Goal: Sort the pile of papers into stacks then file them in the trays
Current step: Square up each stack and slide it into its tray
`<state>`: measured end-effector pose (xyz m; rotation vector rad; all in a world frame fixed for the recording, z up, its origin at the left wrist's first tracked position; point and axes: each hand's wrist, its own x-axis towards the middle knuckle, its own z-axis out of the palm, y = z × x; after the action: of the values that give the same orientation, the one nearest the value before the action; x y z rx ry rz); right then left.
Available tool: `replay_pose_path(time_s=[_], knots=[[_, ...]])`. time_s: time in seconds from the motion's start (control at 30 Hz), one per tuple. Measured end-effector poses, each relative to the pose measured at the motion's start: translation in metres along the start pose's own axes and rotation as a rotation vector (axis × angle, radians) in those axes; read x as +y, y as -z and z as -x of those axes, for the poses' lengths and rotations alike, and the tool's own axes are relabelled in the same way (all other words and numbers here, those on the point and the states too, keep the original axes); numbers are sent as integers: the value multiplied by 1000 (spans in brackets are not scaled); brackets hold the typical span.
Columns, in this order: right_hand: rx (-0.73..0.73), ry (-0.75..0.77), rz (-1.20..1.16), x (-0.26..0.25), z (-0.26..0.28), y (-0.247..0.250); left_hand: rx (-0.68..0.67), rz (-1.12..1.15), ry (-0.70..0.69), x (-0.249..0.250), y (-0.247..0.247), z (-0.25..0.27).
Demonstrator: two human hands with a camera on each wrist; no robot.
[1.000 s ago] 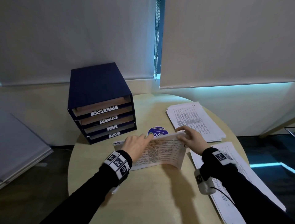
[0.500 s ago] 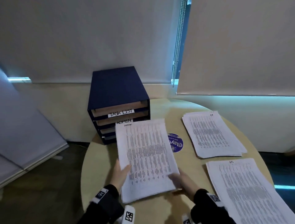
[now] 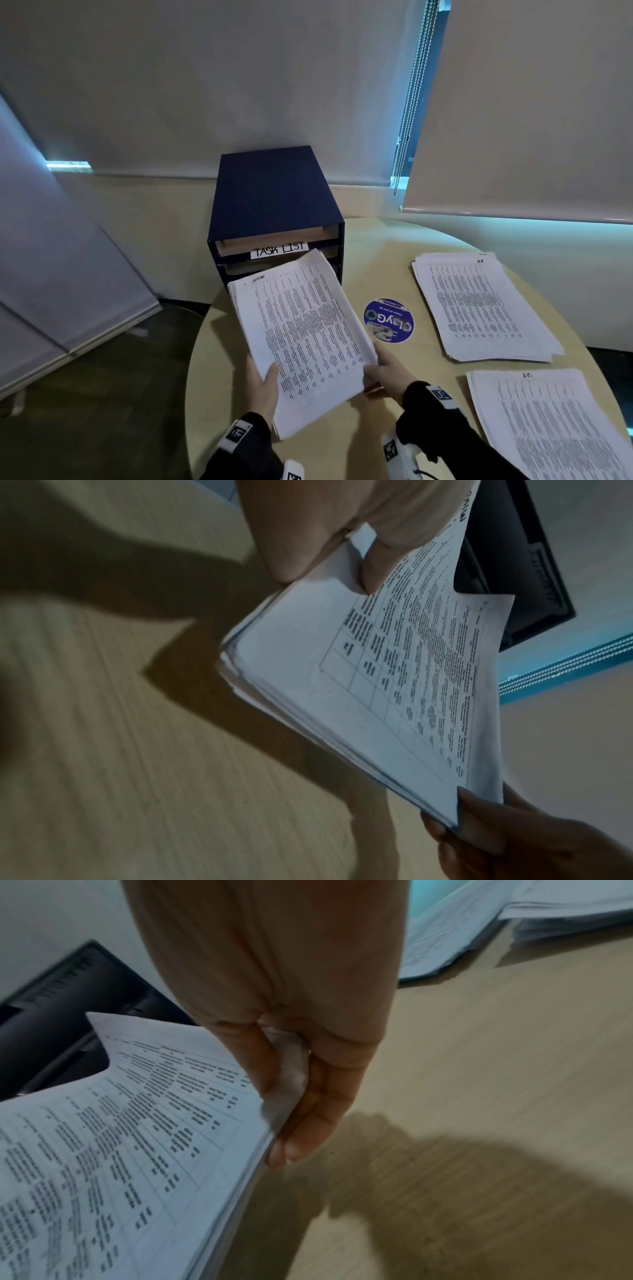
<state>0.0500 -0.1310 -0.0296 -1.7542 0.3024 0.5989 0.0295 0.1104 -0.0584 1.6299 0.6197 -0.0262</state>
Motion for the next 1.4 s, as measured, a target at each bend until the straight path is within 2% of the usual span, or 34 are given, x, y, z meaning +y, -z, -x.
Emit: replay_pose_path(time_s=[0.23,0.43,0.6,0.77,0.83,0.93,1.03,1.17,1.3,1.4], knots=[[-12,-62,-141,1,3,2,-52,30,74,5,-2,-20],[-71,13,-436,-29,14,9,-157,123,87,73,6,-30],[-172,90,-464,-63,15,-5,-227,156,94,114,35,-37],[-96,44,-576,-86,-4,-17,-301,421,130,120,51,-9],[-51,25,-622,-92,-13,-19,-350,543,129,120,46,8],[-26,18,-575,-103,-20,-28,-370,601,155,116,26,18],[-50,20,-542,-111,-20,-33,-309,657,187,114,3,7],[-103,23,-645,-106,-9,-17,-228,804,206,127,-18,-14],[-33,-49,-540,-67,21,10,-143,878,229,153,-35,-50],[25,-100,-547,-25,46,25,-149,809,184,168,-50,-78]])
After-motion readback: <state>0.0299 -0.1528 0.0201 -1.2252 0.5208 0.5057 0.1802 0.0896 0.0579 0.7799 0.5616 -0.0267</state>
